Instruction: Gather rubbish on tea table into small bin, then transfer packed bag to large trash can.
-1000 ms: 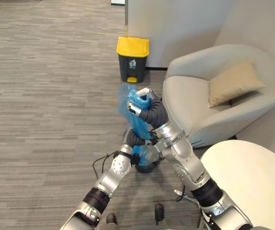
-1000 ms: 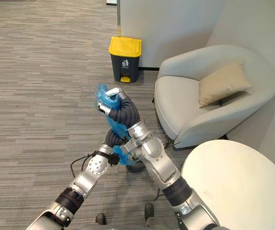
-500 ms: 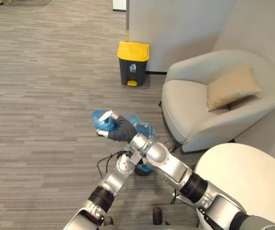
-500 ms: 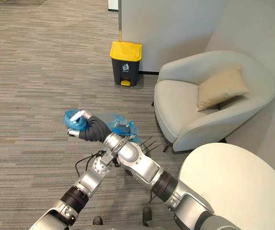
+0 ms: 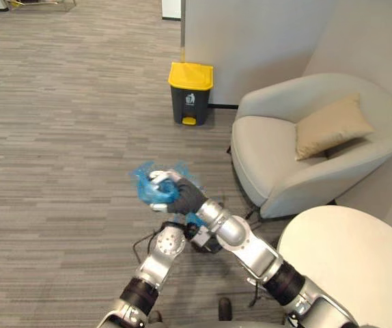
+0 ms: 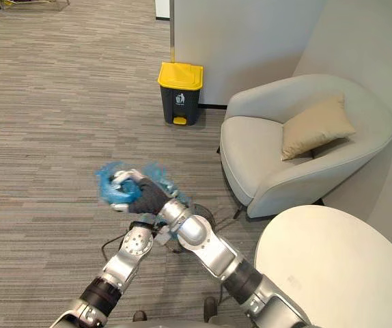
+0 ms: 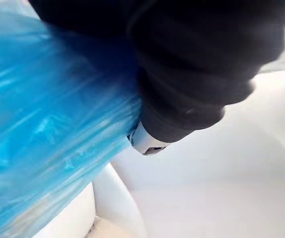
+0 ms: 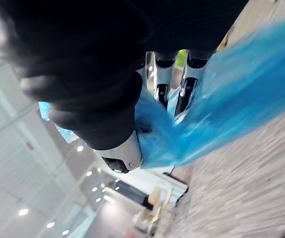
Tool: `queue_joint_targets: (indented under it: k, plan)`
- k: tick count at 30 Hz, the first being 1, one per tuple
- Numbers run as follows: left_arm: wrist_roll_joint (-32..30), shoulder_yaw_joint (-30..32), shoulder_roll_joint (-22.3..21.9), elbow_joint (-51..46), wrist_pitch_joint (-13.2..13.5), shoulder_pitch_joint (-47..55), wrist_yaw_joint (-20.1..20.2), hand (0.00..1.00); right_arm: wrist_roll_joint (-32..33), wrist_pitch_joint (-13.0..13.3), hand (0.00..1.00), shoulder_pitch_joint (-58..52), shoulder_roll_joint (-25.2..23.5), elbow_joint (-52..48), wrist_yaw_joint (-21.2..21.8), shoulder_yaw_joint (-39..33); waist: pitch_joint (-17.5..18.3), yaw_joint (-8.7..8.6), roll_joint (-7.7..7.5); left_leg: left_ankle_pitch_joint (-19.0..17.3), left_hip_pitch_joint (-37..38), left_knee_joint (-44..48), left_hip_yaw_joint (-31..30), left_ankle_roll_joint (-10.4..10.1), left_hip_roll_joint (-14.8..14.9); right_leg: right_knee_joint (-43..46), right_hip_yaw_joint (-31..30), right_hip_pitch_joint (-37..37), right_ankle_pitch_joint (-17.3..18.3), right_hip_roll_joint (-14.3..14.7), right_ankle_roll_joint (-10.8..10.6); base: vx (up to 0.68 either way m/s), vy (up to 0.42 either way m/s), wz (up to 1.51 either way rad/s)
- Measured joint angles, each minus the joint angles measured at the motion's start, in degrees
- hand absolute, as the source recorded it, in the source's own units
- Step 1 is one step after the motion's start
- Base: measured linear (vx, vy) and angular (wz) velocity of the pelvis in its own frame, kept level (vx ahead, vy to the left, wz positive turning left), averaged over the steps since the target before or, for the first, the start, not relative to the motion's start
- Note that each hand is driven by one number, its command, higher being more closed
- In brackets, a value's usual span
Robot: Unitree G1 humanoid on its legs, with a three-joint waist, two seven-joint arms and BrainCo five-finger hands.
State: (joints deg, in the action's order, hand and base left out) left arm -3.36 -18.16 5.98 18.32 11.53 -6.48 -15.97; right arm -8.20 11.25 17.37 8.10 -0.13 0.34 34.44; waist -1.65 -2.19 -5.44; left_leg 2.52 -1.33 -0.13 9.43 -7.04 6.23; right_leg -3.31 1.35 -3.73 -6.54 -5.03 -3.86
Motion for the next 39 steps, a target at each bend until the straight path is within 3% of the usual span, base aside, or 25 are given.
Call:
queue_joint_targets:
  k: [6, 10, 14, 16, 21, 26, 29, 31, 32, 33, 35, 36, 39]
  plan:
    - [1.60, 6.10, 2.72, -1.28, 0.00, 7.77, 4.77, 1.00, -4.21, 2.00, 0.00, -11.03, 10.19, -2.39, 0.17, -6.41, -0.57, 0.01, 0.86, -0.06, 0.76, -0.29, -0.06, 0.05, 0.02, 0.00, 0.04, 0.63, 0.10, -0.01, -0.11, -0.02, -0.001, 0.00]
    - [1.43, 11.19, 4.07, -0.21, 0.02, 12.05, 7.83, 1.00, -2.76, 4.00, 0.00, -22.21, 15.14, -3.35, 4.89, -10.62, -1.19, 0.03, 1.84, -0.10, 1.12, -1.06, -0.07, 0.15, -0.05, 0.00, 0.16, 0.72, 0.31, -0.03, -0.29, -0.02, -0.002, 0.00]
    - [1.39, 14.41, 6.14, 2.98, 0.09, 15.16, 9.42, 1.00, 1.71, 4.12, 0.00, -29.34, 14.26, 2.68, 7.72, -17.28, -1.36, -0.16, 2.39, -0.10, 1.07, -1.19, -0.15, 0.15, -0.13, -0.01, 0.28, 0.61, 0.54, -0.10, -0.38, 0.00, 0.000, 0.00]
    - [1.13, 17.38, 6.72, 5.49, 0.09, 17.56, 10.54, 1.00, 6.02, 3.65, 0.00, -32.67, 11.76, 12.33, 8.96, -23.61, -1.29, -0.19, 2.80, -0.11, 1.03, -1.45, -0.43, 0.15, -0.29, -0.01, 0.69, 0.60, 0.81, -0.27, -0.46, 0.00, 0.001, 0.06]
    - [1.06, 20.76, 6.79, 7.36, 0.12, 21.58, 12.40, 1.00, 7.70, 2.35, 0.00, -35.15, 8.79, 23.85, 8.63, -31.33, -0.81, -0.25, 3.98, -0.06, 0.24, -1.13, -1.79, -0.01, -0.45, 0.19, 2.72, 0.67, 1.57, -0.62, -0.64, 0.02, -0.005, 0.16]
    - [1.14, 23.15, 6.85, 10.31, 0.20, 21.72, 13.46, 1.00, 7.69, 1.83, 0.00, -35.40, 8.06, 26.37, 6.97, -35.28, -1.64, -0.41, 5.01, -0.42, -2.61, 1.63, -5.45, 0.22, -0.85, 2.75, 6.72, 0.33, 3.50, -1.36, -0.65, 0.00, -0.005, 0.43]
    - [1.18, 23.42, 6.81, 10.25, 0.20, 20.92, 13.48, 1.00, 7.76, 1.82, 0.00, -35.10, 7.83, 26.35, 5.67, -36.82, -2.67, -0.16, 5.17, -1.58, -6.79, 4.52, -8.49, 1.22, -1.42, 6.15, 11.08, -0.87, 6.53, -2.43, -0.87, -0.07, 0.003, 0.70]
    - [1.17, 23.39, 6.48, 10.25, 0.14, 20.61, 13.49, 1.00, 7.98, 1.82, 0.00, -34.95, 7.34, 26.20, 4.83, -37.76, -2.87, -0.31, 5.30, -3.64, -9.46, 7.08, -4.28, 3.95, -0.55, 7.71, 14.15, -1.34, 7.88, -3.76, -1.40, -0.06, 0.038, 0.91]
    - [1.18, 23.38, 5.94, 10.18, 0.17, 20.24, 13.45, 1.00, 8.15, 1.78, 0.00, -34.83, 6.36, 26.35, 4.31, -39.58, -3.26, -0.43, 4.17, -4.93, -9.92, 8.40, 2.86, 6.02, 0.72, 8.19, 15.90, -1.73, 8.85, -6.06, -1.86, 0.04, 0.119, 1.06]
    - [1.17, 23.24, 5.60, 9.97, 0.16, 19.71, 13.46, 1.00, 8.15, 1.73, 0.00, -34.68, 6.20, 26.37, 3.62, -40.96, -3.83, -0.71, 5.42, -6.13, -11.09, 13.33, 10.74, 7.86, 3.41, 8.86, 17.35, -1.41, 9.44, -6.55, -2.41, 0.06, 0.145, 0.92]
    - [1.17, 23.34, 5.59, 9.45, 0.15, 19.74, 13.40, 1.00, 8.11, 1.14, 0.00, -33.48, 5.88, 26.73, 2.65, -41.67, -4.39, -0.47, 6.31, -5.78, -11.96, 16.55, 15.12, 7.00, 5.33, 10.71, 18.85, -1.00, 10.31, -7.30, -3.29, 0.10, 0.134, 0.58]
    - [1.16, 23.34, 5.65, 9.11, 0.15, 19.83, 13.39, 1.00, 8.04, 1.06, 0.00, -33.02, 5.61, 26.74, 2.23, -41.58, -4.59, -0.32, 6.14, -6.81, -12.34, 18.14, 14.26, 5.77, 4.94, 11.17, 19.32, -0.36, 10.82, -8.06, -4.06, 0.14, 0.141, 0.42]
    - [1.16, 23.32, 5.84, 7.95, 0.16, 20.81, 13.39, 1.00, 8.01, 0.97, 0.00, -31.67, 4.35, 26.72, 2.02, -41.90, -5.18, 0.00, 4.99, -13.71, -13.35, 25.66, 13.87, 6.07, 4.29, 15.32, 19.71, 0.55, 13.96, -11.04, -6.45, 0.21, 0.229, 0.20]
